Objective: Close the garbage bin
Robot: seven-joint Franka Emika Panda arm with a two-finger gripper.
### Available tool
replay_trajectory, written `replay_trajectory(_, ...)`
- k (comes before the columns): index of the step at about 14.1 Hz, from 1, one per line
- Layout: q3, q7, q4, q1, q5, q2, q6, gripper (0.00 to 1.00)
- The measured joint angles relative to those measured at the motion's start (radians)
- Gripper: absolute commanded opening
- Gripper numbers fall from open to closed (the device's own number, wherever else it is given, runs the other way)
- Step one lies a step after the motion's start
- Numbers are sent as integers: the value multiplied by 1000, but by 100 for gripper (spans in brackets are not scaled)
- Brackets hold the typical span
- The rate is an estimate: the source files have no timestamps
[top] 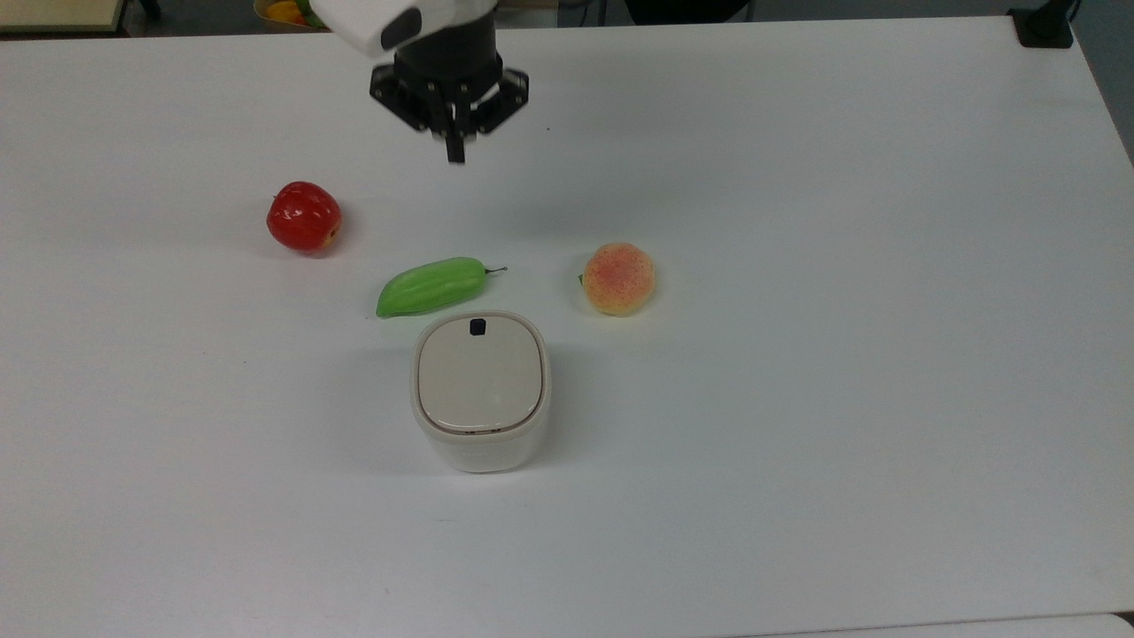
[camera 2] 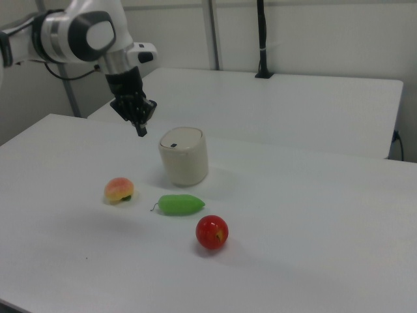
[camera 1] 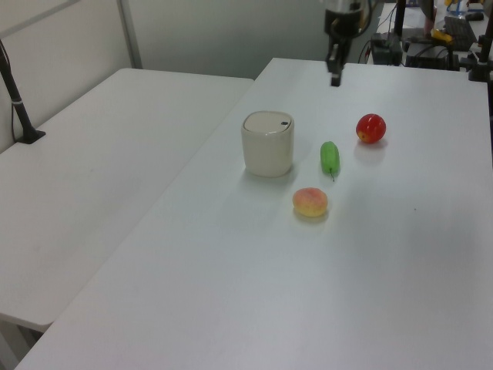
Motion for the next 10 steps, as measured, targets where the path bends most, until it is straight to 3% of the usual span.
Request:
replay_trajectory(6,-1,-34,-36,-1,-31,-137,-200,3)
replay_trajectory(7,-2,-35,-42,-1,-31,-141,-200,18)
replay_trajectory(8,-7,-35,-46,-2,-31,-142,-200,46)
replay_trajectory(9,-11,-35,-47,-4,-31,-142,-200,99)
replay_trajectory(10,-13,-35,-47,-12,-31,-144,-200,100)
